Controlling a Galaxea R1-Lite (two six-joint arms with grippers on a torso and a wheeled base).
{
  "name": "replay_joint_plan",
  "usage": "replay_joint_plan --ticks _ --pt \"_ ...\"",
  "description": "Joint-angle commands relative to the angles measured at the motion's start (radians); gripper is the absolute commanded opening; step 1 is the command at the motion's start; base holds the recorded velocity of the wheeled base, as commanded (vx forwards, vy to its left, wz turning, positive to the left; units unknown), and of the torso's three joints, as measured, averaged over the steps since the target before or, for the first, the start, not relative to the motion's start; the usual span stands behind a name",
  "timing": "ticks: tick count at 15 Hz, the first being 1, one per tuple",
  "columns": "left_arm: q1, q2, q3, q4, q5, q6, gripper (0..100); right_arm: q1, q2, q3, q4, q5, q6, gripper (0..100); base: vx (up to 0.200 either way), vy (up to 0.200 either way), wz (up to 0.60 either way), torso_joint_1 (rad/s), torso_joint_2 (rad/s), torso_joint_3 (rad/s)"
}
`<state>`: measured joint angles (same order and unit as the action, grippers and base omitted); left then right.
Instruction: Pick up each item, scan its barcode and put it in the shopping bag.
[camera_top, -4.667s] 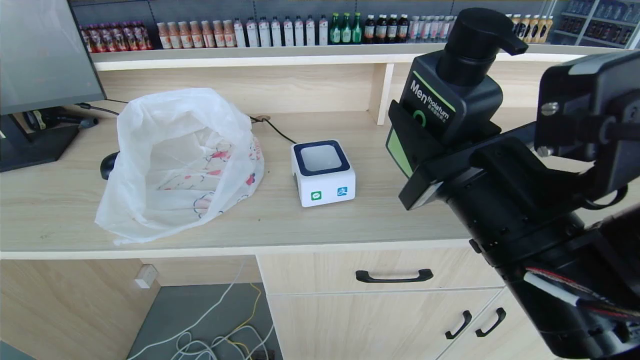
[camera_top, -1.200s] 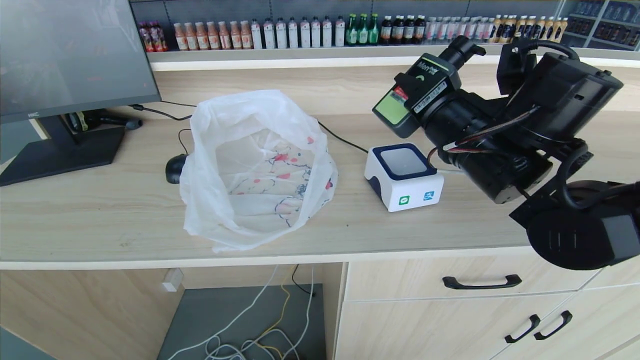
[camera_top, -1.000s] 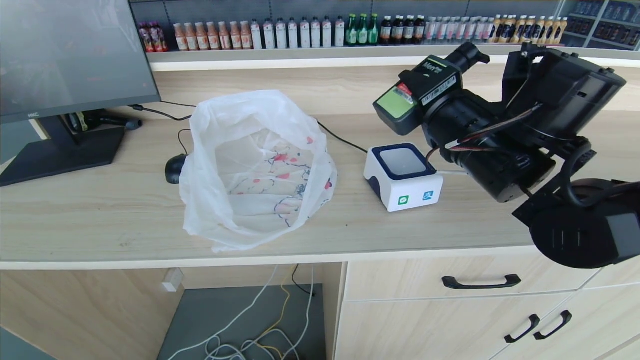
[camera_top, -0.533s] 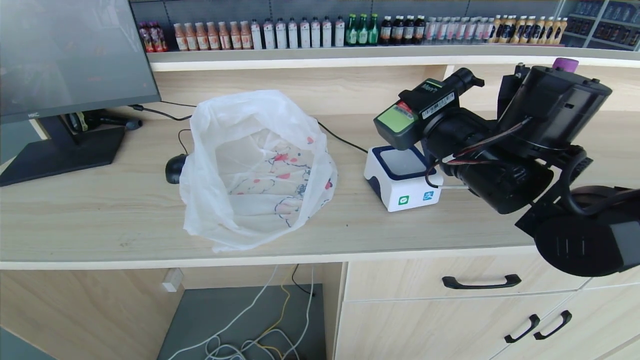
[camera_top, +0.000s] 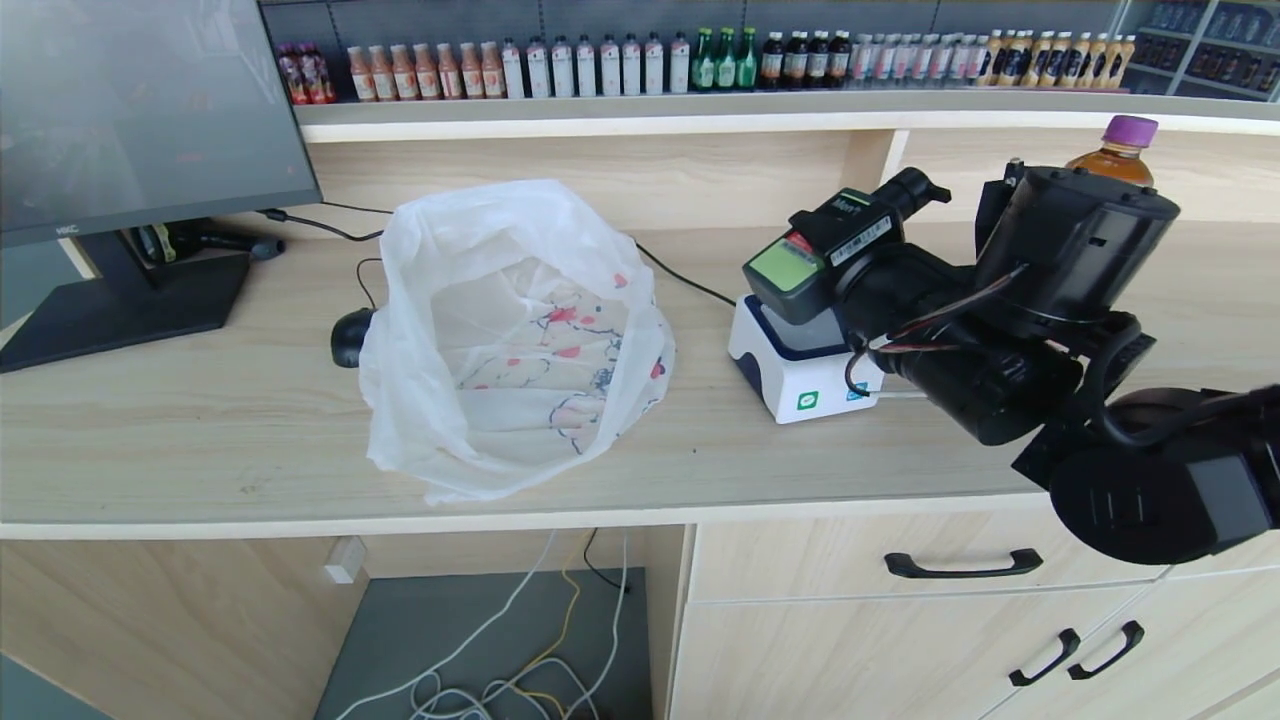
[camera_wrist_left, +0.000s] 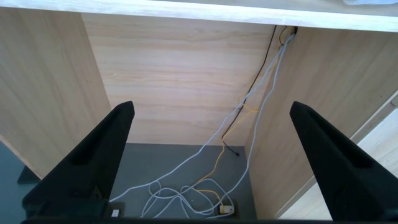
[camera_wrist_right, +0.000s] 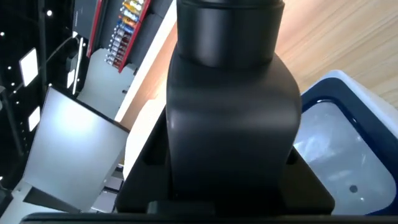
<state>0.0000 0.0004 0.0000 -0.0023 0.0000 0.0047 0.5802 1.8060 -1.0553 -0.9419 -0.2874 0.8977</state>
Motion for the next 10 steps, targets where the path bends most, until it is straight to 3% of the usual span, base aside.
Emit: replay_joint_plan --ticks 1,10 --pt "0.000 0.000 0.000 -0.001 0.000 0.000 100 -0.013 0.041 -0.006 0.000 0.001 0.001 0 0.000 0.000 0.00 0.000 0.00 0.000" --pt "0.000 0.000 0.000 -0.001 0.000 0.000 100 -0.043 0.042 0.014 -0.001 -0.001 0.017 0 0.000 0.000 0.00 0.000 0.00 0.000"
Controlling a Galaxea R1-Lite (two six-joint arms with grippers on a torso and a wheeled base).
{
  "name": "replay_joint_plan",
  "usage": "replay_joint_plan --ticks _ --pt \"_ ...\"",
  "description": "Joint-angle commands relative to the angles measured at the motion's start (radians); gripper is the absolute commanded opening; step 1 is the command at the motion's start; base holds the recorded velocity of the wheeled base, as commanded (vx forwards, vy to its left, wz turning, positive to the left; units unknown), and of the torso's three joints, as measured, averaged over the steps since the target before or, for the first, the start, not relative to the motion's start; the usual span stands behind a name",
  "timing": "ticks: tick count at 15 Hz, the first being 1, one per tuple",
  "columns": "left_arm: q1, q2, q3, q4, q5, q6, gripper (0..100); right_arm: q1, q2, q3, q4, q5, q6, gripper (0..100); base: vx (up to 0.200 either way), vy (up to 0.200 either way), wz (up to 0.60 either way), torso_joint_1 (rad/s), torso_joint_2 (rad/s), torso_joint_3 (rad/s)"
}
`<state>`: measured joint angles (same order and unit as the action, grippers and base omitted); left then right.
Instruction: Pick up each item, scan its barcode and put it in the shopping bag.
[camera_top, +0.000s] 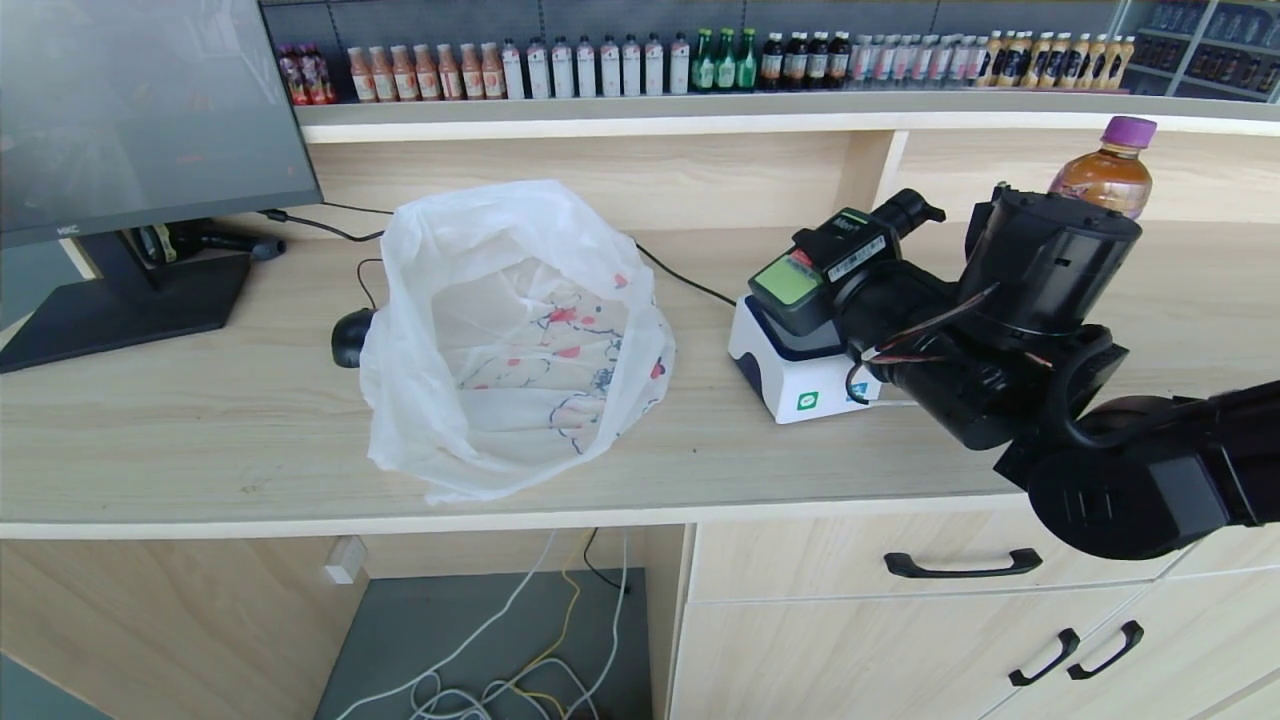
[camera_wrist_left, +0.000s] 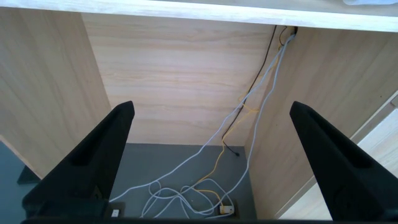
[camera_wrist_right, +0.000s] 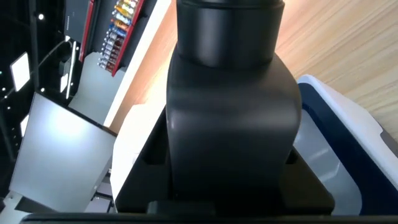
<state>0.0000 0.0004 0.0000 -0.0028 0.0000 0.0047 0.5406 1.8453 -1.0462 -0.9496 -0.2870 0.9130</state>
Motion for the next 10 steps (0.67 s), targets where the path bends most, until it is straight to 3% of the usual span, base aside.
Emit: replay_joint_plan --ticks 1,10 --pt "0.000 0.000 0.000 0.000 0.000 0.000 100 -0.005 0.002 0.005 0.005 -0.001 0.003 0 0.000 0.000 0.00 0.000 0.00 0.000" --pt "0.000 0.000 0.000 0.000 0.000 0.000 100 -0.007 -0.023 0.061 0.002 -0.001 0.018 0 0.000 0.000 0.00 0.000 0.00 0.000"
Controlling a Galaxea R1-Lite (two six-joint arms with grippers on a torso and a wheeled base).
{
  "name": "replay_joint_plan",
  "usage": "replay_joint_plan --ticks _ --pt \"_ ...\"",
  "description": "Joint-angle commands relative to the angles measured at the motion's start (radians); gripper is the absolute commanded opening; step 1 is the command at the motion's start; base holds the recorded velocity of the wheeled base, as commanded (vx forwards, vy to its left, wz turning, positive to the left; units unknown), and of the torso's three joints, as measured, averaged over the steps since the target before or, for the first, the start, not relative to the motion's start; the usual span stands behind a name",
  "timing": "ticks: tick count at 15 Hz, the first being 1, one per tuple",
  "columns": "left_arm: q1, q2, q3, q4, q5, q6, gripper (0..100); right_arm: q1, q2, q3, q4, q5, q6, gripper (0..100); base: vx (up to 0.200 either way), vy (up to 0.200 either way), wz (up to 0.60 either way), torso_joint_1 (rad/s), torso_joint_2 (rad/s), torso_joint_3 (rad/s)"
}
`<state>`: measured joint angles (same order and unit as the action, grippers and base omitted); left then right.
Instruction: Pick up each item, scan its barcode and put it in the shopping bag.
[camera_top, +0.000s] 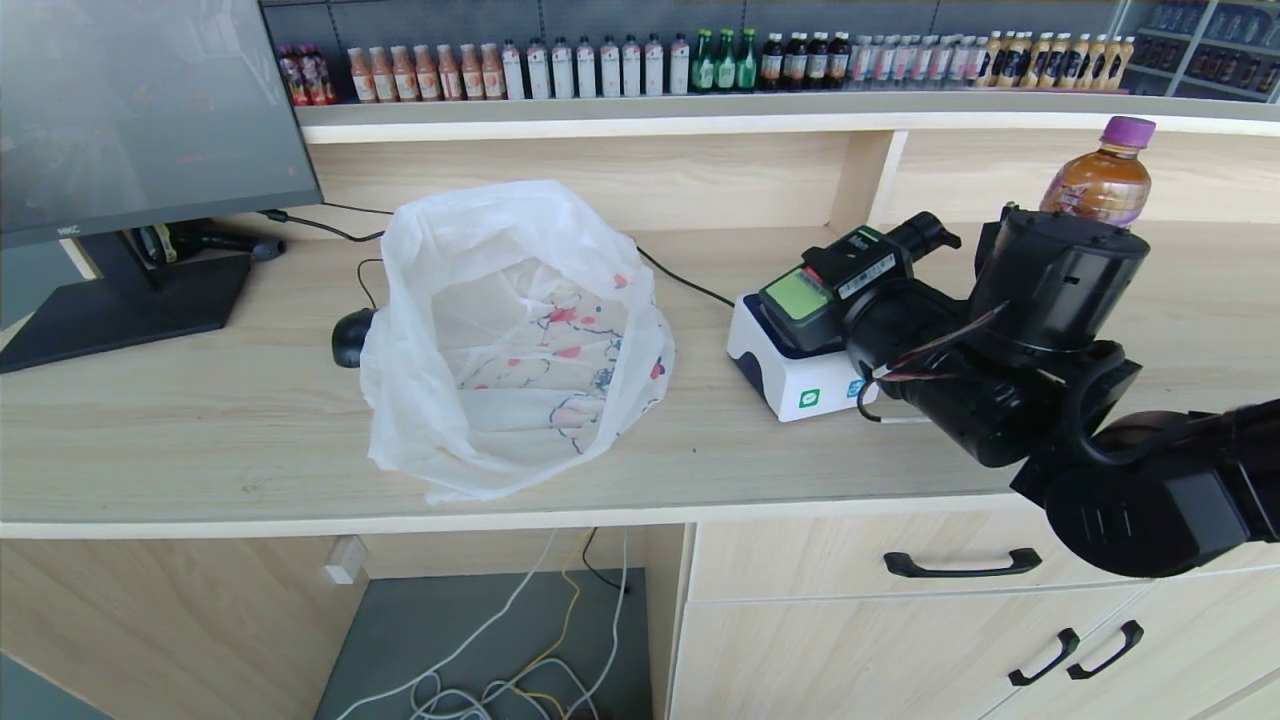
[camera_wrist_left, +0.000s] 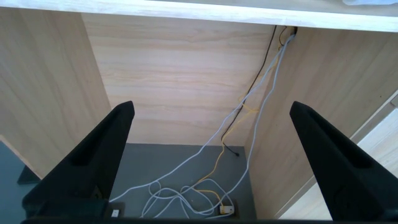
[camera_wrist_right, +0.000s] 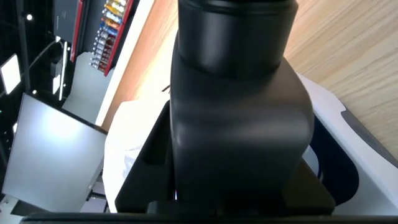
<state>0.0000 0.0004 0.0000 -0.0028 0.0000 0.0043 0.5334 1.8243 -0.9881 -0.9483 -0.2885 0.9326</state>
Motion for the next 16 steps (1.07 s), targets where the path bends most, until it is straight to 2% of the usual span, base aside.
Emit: replay_joint_plan --ticks 1,16 --pt "0.000 0.000 0.000 0.000 0.000 0.000 100 0.000 -0.002 0.003 0.000 0.000 -0.001 0 0.000 0.000 0.00 0.000 0.00 0.000" --pt "0.000 0.000 0.000 0.000 0.000 0.000 100 -0.003 -0.008 -0.003 0.000 0.003 0.000 0 0.000 0.000 0.00 0.000 0.00 0.000"
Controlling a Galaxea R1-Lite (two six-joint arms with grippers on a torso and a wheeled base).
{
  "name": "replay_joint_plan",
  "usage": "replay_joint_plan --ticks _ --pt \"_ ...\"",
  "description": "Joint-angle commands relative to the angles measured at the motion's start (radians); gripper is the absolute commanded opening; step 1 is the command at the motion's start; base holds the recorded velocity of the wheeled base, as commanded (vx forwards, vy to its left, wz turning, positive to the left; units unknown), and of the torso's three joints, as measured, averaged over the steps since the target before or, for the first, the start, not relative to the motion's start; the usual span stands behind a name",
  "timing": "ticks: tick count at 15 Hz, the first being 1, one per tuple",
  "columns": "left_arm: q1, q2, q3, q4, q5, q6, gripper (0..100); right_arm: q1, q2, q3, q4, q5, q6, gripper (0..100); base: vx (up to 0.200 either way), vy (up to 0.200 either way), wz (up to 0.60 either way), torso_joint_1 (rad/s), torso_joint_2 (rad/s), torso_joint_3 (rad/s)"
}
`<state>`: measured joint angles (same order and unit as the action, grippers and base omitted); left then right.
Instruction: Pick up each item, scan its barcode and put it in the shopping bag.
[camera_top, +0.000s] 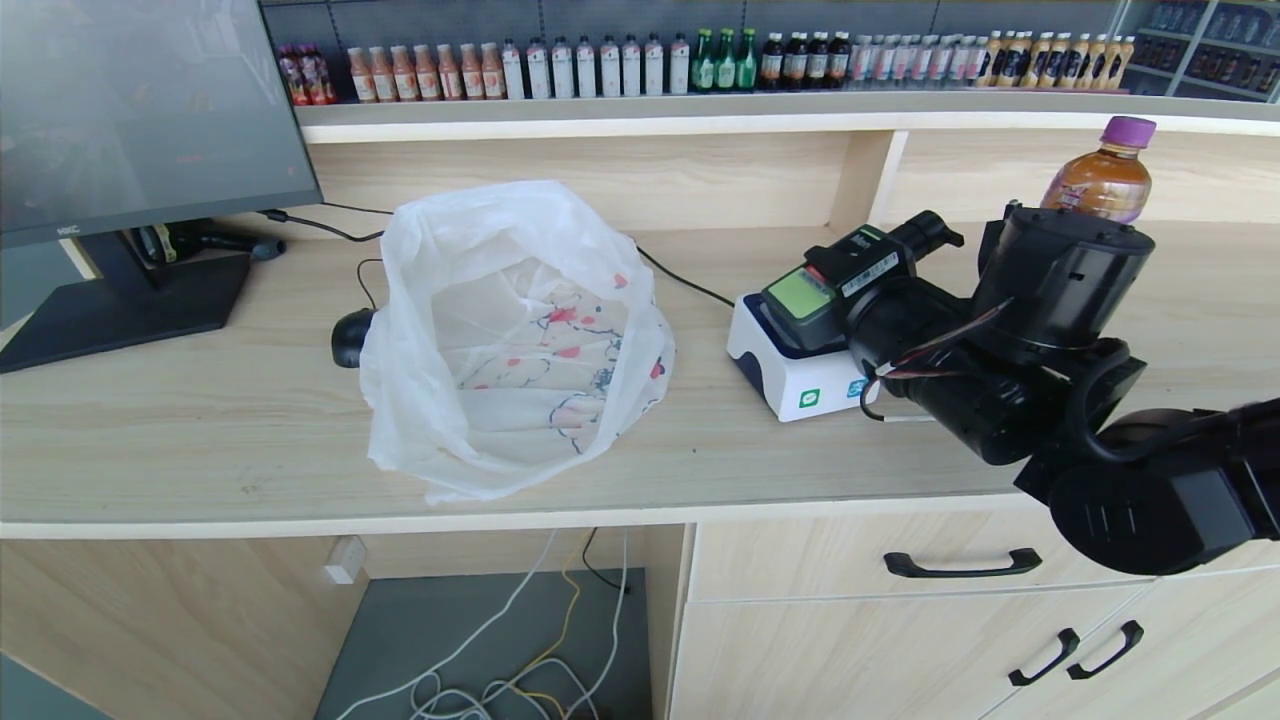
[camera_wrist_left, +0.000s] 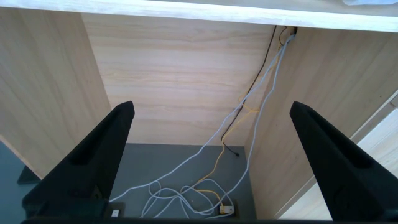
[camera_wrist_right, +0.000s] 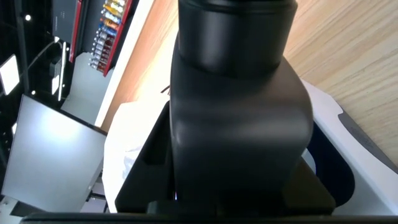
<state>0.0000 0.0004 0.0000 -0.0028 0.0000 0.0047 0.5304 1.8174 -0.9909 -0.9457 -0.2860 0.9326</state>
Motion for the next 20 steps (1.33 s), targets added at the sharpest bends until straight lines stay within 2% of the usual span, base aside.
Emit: replay_joint_plan --ticks 1,8,10,13,17,20 --pt "0.000 0.000 0.000 0.000 0.000 0.000 100 0.000 -0.001 -0.002 -0.002 0.002 0.000 0 0.000 0.000 0.00 0.000 0.00 0.000" --pt "0.000 0.000 0.000 0.000 0.000 0.000 100 -0.001 -0.026 -0.002 0.002 -0.004 -0.008 0 0.000 0.000 0.00 0.000 0.00 0.000" --pt "0.000 0.000 0.000 0.000 0.000 0.000 100 -0.003 -0.052 0.000 0.004 -0.013 -0.067 0 0.000 0.000 0.00 0.000 0.00 0.000" --pt "0.000 0.000 0.000 0.000 0.002 0.000 100 0.016 -0.090 0.005 -0.001 -0.042 -0.215 0 0.000 0.000 0.00 0.000 0.00 0.000" --pt "0.000 0.000 0.000 0.000 0.000 0.000 100 0.095 -0.173 0.032 -0.002 -0.056 -0.445 0 0.000 0.000 0.00 0.000 0.00 0.000" --pt "0.000 0.000 0.000 0.000 0.000 0.000 100 0.117 -0.214 0.118 -0.080 -0.039 -0.673 0 0.000 0.000 0.00 0.000 0.00 0.000"
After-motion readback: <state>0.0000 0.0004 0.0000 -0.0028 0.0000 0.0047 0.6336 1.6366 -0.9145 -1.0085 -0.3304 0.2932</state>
